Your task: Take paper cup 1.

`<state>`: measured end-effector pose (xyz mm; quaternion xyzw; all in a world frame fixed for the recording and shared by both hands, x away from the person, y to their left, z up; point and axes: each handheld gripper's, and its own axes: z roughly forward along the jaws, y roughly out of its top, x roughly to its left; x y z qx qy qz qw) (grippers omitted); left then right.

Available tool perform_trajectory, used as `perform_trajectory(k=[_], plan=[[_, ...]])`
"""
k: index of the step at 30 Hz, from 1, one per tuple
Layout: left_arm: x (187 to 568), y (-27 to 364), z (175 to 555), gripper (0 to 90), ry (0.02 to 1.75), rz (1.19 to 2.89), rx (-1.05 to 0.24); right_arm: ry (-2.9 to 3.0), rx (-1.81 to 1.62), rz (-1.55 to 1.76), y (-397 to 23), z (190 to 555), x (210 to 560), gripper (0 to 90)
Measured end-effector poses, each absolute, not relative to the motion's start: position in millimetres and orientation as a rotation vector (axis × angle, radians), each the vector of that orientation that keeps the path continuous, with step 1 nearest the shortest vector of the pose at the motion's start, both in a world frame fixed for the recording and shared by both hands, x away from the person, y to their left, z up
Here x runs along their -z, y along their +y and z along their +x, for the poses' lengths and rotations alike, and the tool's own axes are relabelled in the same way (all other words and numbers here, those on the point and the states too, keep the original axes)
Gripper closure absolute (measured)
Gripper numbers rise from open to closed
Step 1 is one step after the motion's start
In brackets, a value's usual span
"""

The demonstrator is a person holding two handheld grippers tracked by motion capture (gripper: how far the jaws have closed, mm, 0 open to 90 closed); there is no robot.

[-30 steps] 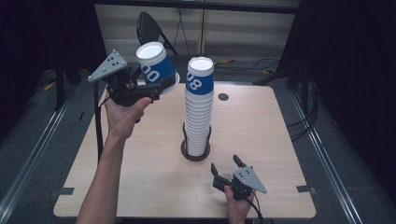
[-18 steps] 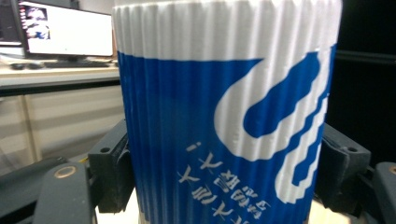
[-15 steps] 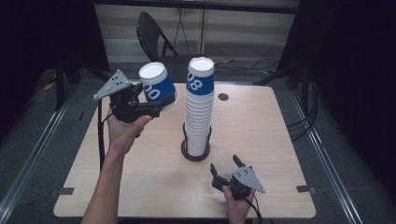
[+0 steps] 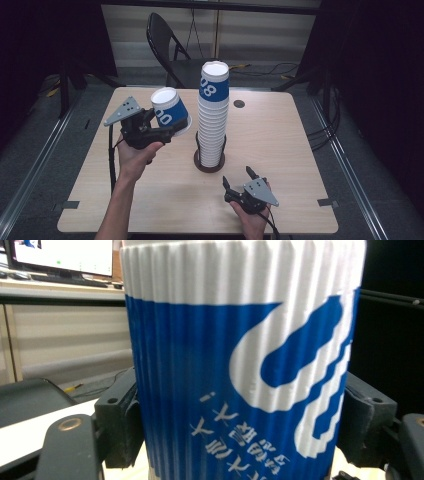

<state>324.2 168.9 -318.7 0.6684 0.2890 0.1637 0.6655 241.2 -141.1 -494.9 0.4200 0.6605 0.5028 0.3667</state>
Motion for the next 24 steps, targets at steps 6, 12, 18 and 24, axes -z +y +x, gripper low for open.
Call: perform_trajectory(k=[6, 12, 18, 24], plan=[[332, 162, 316, 22.0, 0.663, 1.534, -0.351, 1.715, -1.335, 1.07, -132, 236, 495, 16.8], [344, 157, 311, 21.9, 0.675, 1.552, -0.322, 1.736, -1.385, 1.041, -126, 232, 492, 23.0], [366, 152, 308, 21.9, 0.699, 1.573, -0.269, 1.77, -1.472, 1.002, -116, 227, 491, 29.5], [377, 148, 303, 21.7, 0.711, 1.563, -0.26, 1.799, -1.499, 0.97, -110, 224, 493, 33.5]])
